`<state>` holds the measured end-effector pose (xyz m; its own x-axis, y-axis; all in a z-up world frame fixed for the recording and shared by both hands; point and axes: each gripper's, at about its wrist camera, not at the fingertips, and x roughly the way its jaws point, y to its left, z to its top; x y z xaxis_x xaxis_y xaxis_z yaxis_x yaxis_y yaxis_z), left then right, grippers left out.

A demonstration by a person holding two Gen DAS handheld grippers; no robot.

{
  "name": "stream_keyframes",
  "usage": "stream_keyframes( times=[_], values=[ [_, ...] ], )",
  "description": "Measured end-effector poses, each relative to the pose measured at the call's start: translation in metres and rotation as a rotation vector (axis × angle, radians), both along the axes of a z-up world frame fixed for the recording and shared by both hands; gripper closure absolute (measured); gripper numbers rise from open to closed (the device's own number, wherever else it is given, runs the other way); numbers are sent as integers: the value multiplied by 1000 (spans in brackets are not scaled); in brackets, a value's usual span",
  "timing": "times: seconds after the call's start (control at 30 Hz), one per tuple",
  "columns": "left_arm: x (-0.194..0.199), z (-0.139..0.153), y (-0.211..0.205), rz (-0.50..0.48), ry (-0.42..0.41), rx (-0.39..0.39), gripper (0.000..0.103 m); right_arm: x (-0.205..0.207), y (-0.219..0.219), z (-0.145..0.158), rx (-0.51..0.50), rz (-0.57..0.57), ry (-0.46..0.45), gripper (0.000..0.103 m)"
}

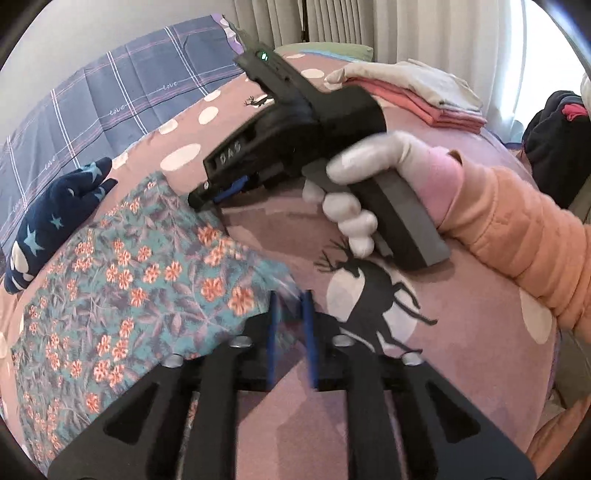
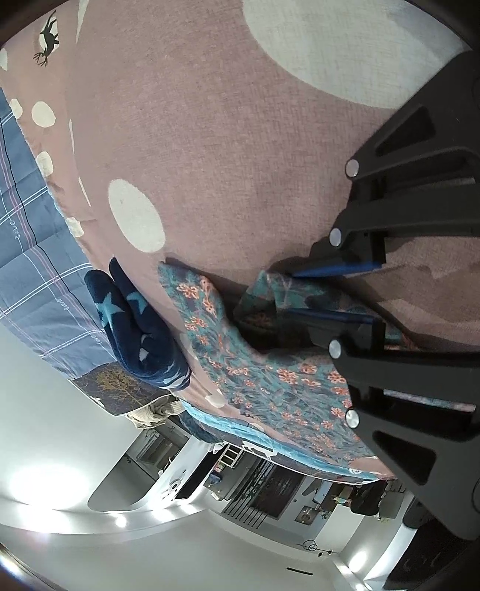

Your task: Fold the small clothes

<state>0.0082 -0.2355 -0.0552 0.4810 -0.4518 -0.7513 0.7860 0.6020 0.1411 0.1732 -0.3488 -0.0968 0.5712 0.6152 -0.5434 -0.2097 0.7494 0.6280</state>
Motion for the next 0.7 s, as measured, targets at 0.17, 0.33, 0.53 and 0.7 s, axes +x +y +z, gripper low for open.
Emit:
stream_keyframes(
  times=[0.17, 0.33, 0.53, 0.7],
  values=[
    [10, -1, -18, 27, -44, 38, 53, 0, 1, 0, -1, 0, 1, 86],
    [44, -13, -25, 119, 21, 63, 100, -1, 0, 0, 3, 2, 0, 86],
    [37, 5, 1, 101, 137, -54, 101, -1, 1, 0, 1, 6, 2, 86],
    [20, -7, -1, 59, 109, 26, 101, 0, -2, -2, 6, -8, 8, 90]
  ],
)
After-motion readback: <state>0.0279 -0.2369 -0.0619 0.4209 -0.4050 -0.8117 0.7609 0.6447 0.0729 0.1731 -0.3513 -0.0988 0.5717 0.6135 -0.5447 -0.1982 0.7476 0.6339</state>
